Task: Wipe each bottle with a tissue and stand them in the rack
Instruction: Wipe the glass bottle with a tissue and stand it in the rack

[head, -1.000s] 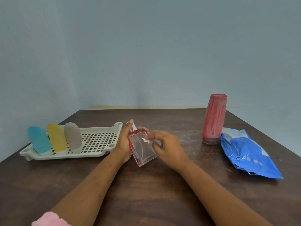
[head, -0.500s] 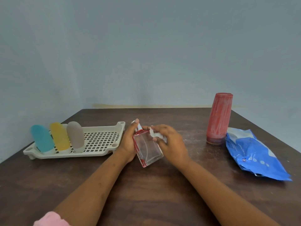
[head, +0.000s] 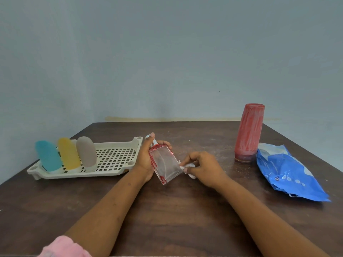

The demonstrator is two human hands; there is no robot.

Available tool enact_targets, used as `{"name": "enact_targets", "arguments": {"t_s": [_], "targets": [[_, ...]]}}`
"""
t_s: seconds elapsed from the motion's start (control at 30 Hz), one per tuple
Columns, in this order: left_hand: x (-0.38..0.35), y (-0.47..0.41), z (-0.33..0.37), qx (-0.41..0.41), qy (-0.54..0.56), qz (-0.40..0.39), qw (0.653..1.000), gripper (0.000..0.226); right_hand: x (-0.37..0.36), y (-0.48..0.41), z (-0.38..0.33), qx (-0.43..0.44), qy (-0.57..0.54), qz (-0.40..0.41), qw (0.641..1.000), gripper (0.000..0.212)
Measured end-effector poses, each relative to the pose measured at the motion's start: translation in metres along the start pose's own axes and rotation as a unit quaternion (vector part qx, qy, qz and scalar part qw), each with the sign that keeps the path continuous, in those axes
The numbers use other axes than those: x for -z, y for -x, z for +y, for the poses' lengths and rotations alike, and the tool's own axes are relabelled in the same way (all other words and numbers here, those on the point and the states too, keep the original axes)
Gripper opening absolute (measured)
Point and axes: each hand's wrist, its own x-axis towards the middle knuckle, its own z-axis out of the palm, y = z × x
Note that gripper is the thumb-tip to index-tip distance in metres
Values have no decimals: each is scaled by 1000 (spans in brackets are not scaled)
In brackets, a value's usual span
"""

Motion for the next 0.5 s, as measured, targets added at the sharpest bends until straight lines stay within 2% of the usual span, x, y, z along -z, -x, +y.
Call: {"name": "enact_targets", "arguments": {"t_s": [0.13,0.37,0.5], "targets": [[0,1,0,-6,9,5,1000,52,2,2,-2,9,48,-17,999,12],[-2,4,2,6,38,27,999,53,3,2,-6,2,68,-37,997,15],[-10,9,11,-13,104,26,994,54,1,3,-4,-6,48,-19,999,18]]}}
